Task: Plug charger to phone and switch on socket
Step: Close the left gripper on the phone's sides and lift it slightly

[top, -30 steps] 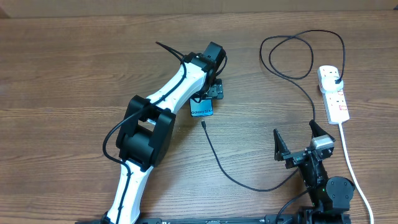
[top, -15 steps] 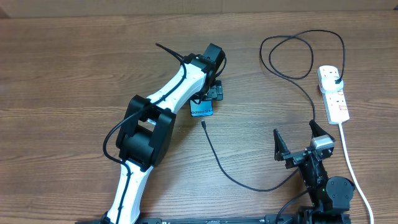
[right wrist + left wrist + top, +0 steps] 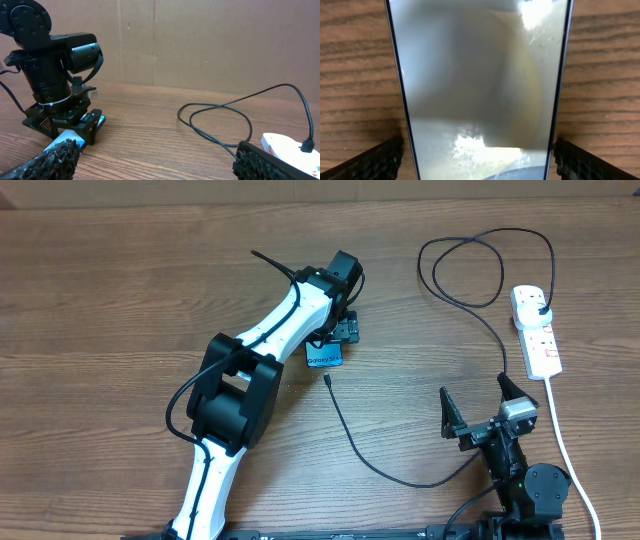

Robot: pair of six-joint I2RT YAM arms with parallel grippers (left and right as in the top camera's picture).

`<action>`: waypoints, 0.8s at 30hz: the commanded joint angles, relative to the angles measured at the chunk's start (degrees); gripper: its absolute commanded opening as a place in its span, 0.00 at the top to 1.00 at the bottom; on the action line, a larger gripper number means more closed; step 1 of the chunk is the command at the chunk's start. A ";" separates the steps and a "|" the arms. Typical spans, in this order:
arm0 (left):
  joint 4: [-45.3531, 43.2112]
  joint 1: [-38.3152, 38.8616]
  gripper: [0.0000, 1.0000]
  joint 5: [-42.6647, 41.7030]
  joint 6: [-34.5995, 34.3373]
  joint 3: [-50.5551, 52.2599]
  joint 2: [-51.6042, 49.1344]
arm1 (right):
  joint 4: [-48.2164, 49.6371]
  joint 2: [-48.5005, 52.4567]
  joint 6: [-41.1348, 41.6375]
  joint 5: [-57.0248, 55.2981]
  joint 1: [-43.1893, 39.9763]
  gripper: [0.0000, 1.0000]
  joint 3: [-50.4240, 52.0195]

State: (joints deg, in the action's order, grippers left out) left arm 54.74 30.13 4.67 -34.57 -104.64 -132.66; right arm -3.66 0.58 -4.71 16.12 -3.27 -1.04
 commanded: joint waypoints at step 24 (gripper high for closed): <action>2.45 -0.22 0.00 -1.07 9.29 1.53 -1.18 | 0.31 -0.42 -0.28 -0.22 0.31 0.00 0.57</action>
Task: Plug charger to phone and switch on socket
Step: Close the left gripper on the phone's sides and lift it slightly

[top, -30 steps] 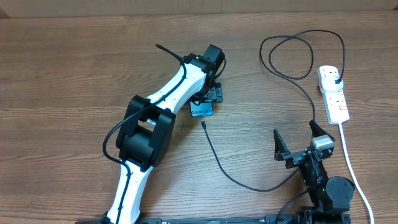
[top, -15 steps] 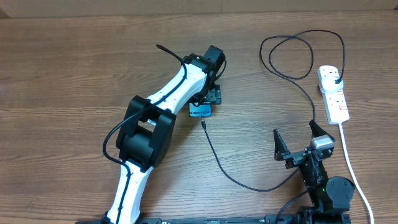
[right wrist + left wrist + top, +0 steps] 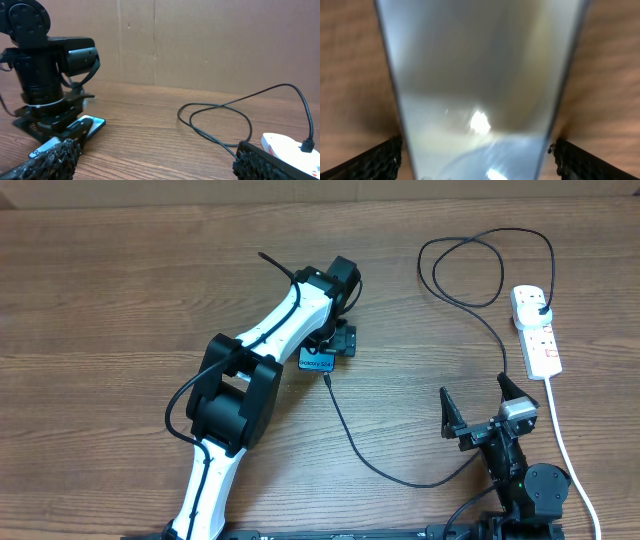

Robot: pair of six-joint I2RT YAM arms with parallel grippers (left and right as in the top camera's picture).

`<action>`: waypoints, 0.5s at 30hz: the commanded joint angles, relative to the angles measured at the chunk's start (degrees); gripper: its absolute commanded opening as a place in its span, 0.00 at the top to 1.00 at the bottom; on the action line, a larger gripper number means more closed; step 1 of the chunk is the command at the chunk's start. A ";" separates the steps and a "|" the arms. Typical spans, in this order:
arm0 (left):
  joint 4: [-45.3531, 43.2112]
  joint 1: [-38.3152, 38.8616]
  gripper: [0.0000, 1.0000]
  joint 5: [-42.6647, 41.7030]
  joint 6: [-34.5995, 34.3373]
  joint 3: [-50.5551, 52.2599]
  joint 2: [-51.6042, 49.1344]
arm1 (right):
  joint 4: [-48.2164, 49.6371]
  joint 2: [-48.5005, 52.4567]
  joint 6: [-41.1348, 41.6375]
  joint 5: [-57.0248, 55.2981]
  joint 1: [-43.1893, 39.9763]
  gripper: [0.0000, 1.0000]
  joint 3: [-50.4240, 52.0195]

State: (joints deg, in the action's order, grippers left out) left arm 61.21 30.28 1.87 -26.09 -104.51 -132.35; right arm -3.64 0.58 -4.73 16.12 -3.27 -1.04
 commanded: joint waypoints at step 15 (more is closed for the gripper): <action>-6.78 -0.96 0.00 4.72 2.97 2.14 -1.49 | 0.28 -0.42 -0.26 -0.22 0.31 0.00 0.57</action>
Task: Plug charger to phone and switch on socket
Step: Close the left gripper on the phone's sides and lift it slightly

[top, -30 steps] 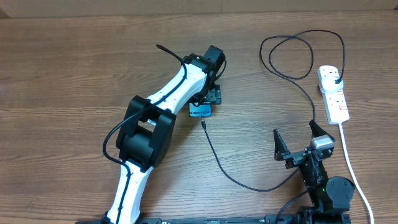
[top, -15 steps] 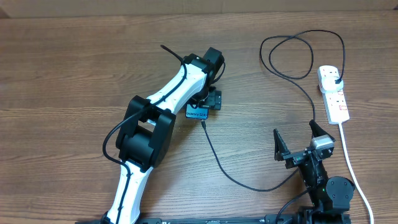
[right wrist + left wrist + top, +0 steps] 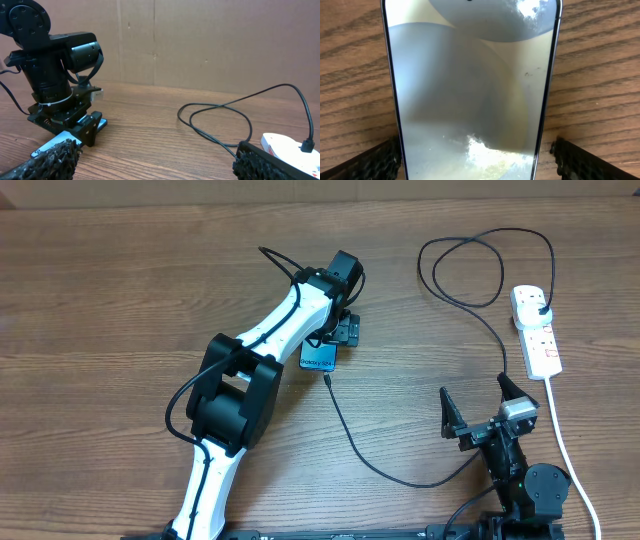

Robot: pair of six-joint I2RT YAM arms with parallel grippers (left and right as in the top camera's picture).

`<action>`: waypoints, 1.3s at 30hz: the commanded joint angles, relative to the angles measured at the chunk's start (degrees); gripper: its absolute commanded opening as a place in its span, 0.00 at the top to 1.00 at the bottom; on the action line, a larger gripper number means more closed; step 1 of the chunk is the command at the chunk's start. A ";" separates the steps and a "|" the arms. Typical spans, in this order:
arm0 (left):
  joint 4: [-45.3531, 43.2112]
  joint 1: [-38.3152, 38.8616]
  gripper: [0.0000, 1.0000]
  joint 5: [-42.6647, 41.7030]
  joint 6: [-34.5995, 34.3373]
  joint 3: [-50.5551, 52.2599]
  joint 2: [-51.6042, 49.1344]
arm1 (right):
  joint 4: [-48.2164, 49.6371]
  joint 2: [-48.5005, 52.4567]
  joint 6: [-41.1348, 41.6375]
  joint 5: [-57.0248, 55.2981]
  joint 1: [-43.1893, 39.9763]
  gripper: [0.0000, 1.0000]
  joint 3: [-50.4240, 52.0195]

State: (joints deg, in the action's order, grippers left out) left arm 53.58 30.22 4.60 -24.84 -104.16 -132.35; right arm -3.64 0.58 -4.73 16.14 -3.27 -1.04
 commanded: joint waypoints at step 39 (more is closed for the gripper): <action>1.66 -1.84 0.23 -4.11 -6.40 5.97 -1.46 | 0.28 -0.42 -0.26 -0.24 0.31 0.00 0.57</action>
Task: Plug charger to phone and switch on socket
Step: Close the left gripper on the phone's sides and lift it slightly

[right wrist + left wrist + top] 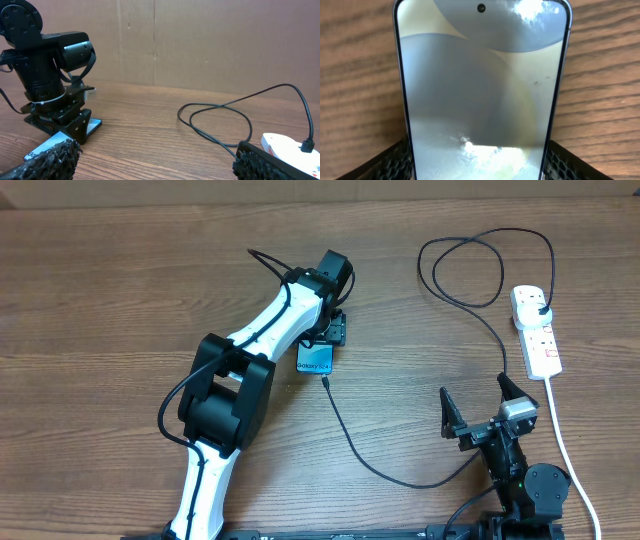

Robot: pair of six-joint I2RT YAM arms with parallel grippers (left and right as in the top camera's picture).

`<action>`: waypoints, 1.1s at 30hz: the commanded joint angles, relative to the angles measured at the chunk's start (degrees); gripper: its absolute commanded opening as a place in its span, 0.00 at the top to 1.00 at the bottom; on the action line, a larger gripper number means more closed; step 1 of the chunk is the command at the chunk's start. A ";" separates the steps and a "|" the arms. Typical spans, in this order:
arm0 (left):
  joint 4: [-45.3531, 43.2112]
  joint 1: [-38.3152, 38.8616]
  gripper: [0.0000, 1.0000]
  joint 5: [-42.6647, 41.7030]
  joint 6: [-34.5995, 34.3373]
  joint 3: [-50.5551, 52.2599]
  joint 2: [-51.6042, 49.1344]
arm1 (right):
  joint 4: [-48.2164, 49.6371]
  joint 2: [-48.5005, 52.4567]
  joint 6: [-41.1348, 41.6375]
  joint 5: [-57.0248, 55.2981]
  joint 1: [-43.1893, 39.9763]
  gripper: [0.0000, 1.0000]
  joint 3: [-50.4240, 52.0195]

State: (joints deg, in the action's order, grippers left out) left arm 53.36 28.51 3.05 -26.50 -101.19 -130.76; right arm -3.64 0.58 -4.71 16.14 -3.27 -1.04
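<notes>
The phone (315, 359) lies screen-up on the wooden table, its blue lower end pointing toward me. In the left wrist view its glossy screen (482, 90) fills the frame, front camera hole at the top. My left gripper (333, 330) straddles it, and both fingers (395, 161) press against its side edges. The free end of the black charger cable (327, 379) rests just below the phone's lower end. The cable runs to the white socket strip (536, 330), where its plug sits. My right gripper (475, 392) stands open at the near right, holding nothing.
The black cable (372, 466) sweeps across the middle of the table and loops (480, 270) at the far right. The strip's white lead (565, 445) runs down the right side past my right arm. A cardboard wall (210, 40) stands behind the table.
My left gripper has shifted slightly left and back along the phone. The screen's top edge and camera hole now show, and the fingers sit tighter on its sides. The right arm is unmoved.
My left gripper stood over the phone with its fingers flanking it. Then the phone was turned and sat a little lower left, nearer the cable end. It was then turned back somewhat, and now the fingers press on its sides. The right gripper stayed open and still.
</notes>
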 commanded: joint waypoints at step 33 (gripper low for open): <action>1.90 -4.26 0.17 -16.59 4.39 2.23 0.74 | 0.28 -0.42 -0.28 -0.24 0.31 0.00 0.57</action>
State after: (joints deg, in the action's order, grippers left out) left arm 55.07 26.02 -2.44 -25.74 -100.90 -130.06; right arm -3.66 0.58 -4.75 16.12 -3.27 -1.02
